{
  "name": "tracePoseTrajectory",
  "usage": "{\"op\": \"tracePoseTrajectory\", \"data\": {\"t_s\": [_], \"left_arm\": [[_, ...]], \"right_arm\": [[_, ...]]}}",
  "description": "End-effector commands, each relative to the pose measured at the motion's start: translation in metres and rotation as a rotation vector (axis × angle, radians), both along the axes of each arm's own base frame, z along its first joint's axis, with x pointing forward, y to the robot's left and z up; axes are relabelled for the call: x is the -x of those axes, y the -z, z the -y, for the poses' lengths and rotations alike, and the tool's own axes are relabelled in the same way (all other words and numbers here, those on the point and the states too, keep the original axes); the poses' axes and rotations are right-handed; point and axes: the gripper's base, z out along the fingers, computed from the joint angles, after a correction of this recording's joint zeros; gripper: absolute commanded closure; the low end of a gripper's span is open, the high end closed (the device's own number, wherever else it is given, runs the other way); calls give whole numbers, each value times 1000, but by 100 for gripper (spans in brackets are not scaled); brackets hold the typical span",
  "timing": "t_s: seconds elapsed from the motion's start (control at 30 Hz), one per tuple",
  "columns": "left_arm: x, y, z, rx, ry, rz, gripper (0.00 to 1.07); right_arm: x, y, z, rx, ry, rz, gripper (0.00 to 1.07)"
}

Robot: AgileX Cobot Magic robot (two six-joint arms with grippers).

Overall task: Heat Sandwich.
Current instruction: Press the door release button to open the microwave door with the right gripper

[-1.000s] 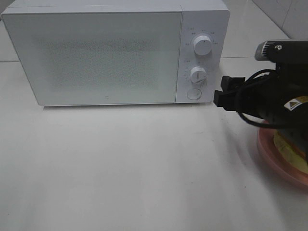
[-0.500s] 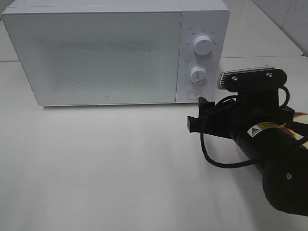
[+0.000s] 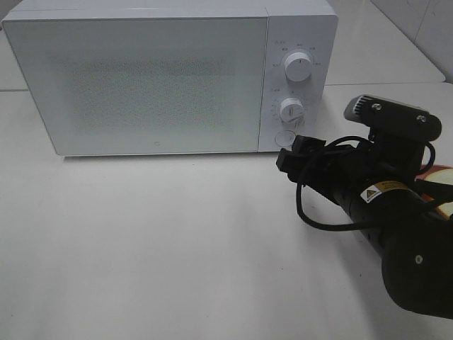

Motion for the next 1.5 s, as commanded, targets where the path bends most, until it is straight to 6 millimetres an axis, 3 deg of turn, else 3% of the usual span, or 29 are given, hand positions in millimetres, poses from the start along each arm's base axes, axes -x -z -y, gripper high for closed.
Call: {"op": "tracePoseTrajectory", "data": {"t_s": [0.03,0.07,0.37,0.47,0.6,0.67,0.7,0.8,0.83,0.87,0.93,1.33,1.5], "left_arm": [[3,-1,1,8,12,36,7],[3,-1,1,8,12,36,7],[3,-1,1,8,12,36,7],[3,-1,1,8,12,36,7],[3,-1,1,8,12,36,7],[3,-1,1,8,12,36,7],[3,-1,1,8,12,36,7],[3,-1,1,8,12,36,7],[3,-1,1,8,12,36,7],[3,-1,1,8,12,36,7],[3,-1,1,8,12,36,7],[3,-1,1,8,12,36,7],[3,-1,1,8,12,36,7]], "right_arm": [[0,0,-3,-186,49,-19,33],[0,1,-3,-308,90,-35,33],[1,5,-4,-835,278,-106,34],[1,5,-5,-914,304,-110,35],[1,5,-5,-1025,346,-114,44],[2,6,-5,-1098,378,-129,58],[2,6,-5,-1098,378,-129,58],[3,8,-5,-1144,405,-156,79],[3,9,-6,-1160,416,-171,94],[3,9,-6,-1160,416,-171,94],[3,9,-6,-1163,418,-174,107],[0,11,-8,-1167,425,-169,107],[-13,17,-12,-1161,389,-188,107]]}}
